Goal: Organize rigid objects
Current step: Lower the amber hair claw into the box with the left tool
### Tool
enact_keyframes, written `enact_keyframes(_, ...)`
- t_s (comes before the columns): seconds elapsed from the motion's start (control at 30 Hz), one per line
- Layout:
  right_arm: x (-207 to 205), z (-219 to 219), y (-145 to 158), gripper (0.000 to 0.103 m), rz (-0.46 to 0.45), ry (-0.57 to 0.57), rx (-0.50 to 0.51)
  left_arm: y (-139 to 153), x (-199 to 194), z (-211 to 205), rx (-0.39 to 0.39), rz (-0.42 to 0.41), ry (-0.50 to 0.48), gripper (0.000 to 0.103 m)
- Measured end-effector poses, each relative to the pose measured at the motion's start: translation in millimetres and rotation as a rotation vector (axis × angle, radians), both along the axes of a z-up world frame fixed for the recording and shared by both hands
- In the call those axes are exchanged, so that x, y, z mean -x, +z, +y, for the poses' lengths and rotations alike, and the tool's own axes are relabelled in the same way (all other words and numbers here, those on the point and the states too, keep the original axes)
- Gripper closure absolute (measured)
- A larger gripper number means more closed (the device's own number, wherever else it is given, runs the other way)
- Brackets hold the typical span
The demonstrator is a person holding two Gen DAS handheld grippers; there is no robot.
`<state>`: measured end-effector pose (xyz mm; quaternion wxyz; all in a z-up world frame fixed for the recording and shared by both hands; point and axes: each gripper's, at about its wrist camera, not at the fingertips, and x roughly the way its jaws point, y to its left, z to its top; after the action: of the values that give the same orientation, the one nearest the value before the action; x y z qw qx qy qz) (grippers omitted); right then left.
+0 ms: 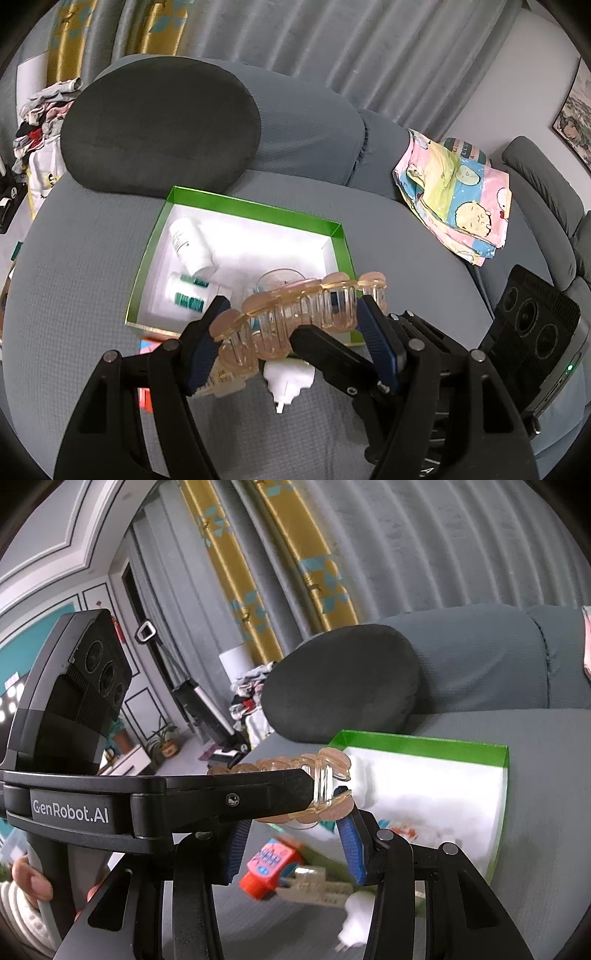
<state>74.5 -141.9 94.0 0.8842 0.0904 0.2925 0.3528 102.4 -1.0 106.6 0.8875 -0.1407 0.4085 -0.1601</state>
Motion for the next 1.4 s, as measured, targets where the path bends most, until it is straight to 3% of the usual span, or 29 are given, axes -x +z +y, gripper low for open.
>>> enact_keyframes(0.53, -41, 5, -12, 0.056, 0.036, -0.03, 0.021, -15, -48, 0, 0.029, 0.034, -0.012, 0.033)
enact_keyframes(1.4, -72, 0, -24, 0.056, 0.097, -0.058, 0.033, -32, -80, -4, 0.04, 0.078, -0.024, 0.033)
